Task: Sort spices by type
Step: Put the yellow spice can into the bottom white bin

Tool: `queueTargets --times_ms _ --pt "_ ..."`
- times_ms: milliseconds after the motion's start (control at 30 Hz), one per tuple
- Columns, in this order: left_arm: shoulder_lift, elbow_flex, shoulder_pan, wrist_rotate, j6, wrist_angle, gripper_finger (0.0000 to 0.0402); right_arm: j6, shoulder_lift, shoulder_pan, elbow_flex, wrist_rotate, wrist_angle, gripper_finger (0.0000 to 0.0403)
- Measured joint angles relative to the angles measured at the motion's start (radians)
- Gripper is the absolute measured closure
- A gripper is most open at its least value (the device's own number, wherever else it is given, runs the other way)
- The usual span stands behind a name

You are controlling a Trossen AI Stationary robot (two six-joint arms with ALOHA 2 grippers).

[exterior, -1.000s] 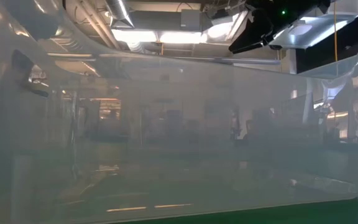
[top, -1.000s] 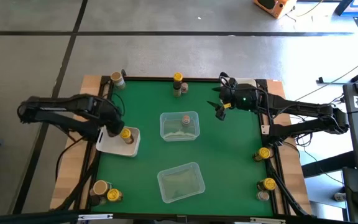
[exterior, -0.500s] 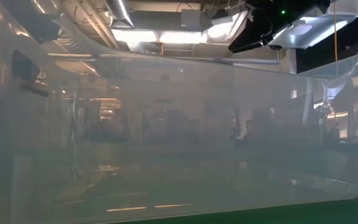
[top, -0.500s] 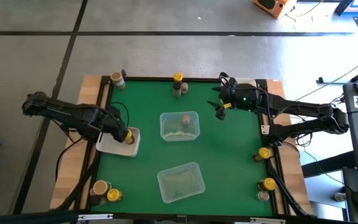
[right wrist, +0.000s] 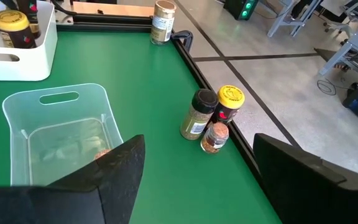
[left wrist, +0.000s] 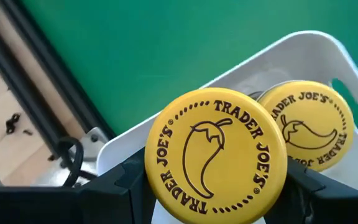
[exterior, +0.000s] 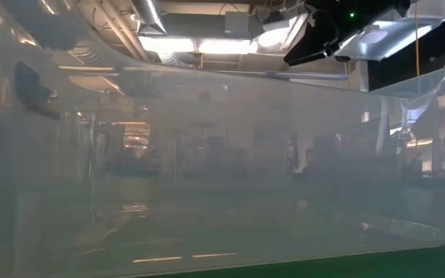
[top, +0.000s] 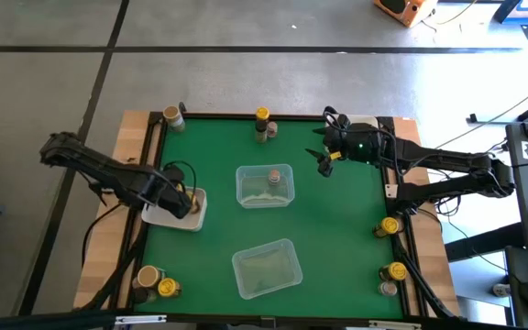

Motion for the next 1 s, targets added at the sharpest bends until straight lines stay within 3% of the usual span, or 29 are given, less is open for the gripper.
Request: queueTargets --times_ms 167,500,833,1000 --pt "0.025 -0.002 -0.027 -0.001 0.003 0.032 0.0191 0.000 0.000 0.000 0.000 0.000 0.000 0.0104" --pt "0.023 -0.127 -0.044 0.001 0.000 0.205 0.0191 0.000 0.000 0.000 0.000 0.000 -0.001 0.0104" --pt "0.023 -0.142 -0.043 -0.002 -0.024 0.206 0.0191 0.000 0.000 0.000 0.000 0.000 -0.001 0.0104" --pt "0.023 -0.142 -0.043 -0.003 -0.035 0.205 0.0159 0.000 0.000 0.000 0.000 -0.007 -0.001 0.0104"
